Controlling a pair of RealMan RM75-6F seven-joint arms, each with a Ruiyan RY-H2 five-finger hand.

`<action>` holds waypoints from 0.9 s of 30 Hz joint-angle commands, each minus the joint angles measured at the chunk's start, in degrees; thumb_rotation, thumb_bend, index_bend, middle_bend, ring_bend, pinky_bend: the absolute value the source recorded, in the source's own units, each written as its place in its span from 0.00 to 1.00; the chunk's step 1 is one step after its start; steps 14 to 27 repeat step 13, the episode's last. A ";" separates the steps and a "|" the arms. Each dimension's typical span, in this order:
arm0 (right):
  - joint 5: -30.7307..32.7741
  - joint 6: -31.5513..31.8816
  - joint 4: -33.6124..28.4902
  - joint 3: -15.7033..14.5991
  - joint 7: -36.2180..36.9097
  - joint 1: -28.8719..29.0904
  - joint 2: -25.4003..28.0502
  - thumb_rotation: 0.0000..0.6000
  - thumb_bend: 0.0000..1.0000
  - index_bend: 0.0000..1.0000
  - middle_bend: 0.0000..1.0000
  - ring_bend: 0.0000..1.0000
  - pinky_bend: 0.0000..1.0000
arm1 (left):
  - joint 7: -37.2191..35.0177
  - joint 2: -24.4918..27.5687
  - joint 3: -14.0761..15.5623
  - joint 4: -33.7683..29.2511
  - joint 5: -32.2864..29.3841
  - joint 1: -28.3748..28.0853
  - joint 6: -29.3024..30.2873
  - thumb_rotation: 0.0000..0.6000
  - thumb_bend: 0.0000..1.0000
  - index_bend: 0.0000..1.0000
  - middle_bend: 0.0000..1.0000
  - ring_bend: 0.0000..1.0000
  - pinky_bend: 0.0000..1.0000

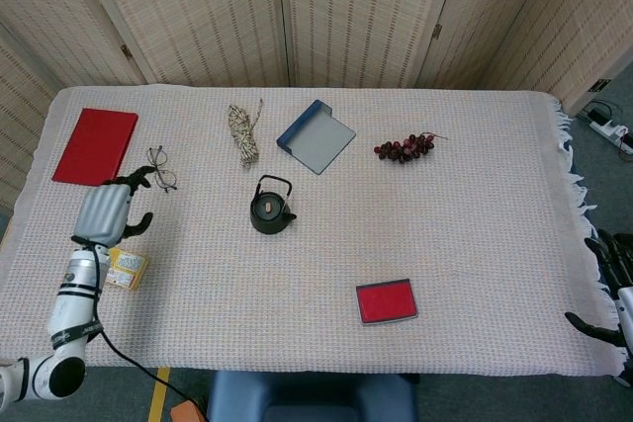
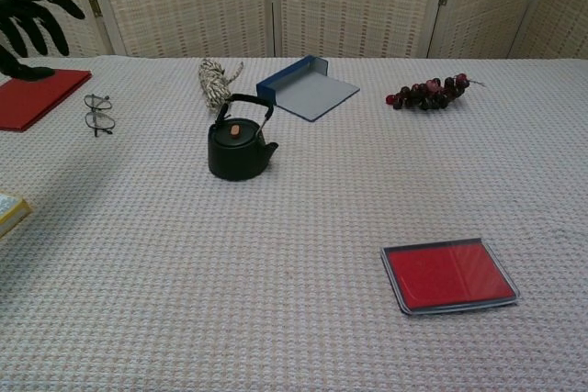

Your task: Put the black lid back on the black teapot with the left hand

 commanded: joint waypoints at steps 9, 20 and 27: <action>-2.20 1.23 -0.23 -0.41 -1.49 1.06 -2.04 1.00 0.08 0.00 0.05 0.11 0.00 | -4.69 2.37 8.83 2.20 16.51 18.32 18.08 1.00 0.32 0.17 0.22 0.24 0.23; -1.44 1.39 -1.22 -0.69 -3.40 0.51 -2.79 1.00 0.08 0.00 0.05 0.11 0.00 | -4.88 0.82 9.95 3.74 21.15 22.29 22.23 1.00 0.32 0.17 0.21 0.23 0.22; -1.44 1.39 -1.22 -0.69 -3.40 0.51 -2.79 1.00 0.08 0.00 0.05 0.11 0.00 | -4.88 0.82 9.95 3.74 21.15 22.29 22.23 1.00 0.32 0.17 0.21 0.23 0.22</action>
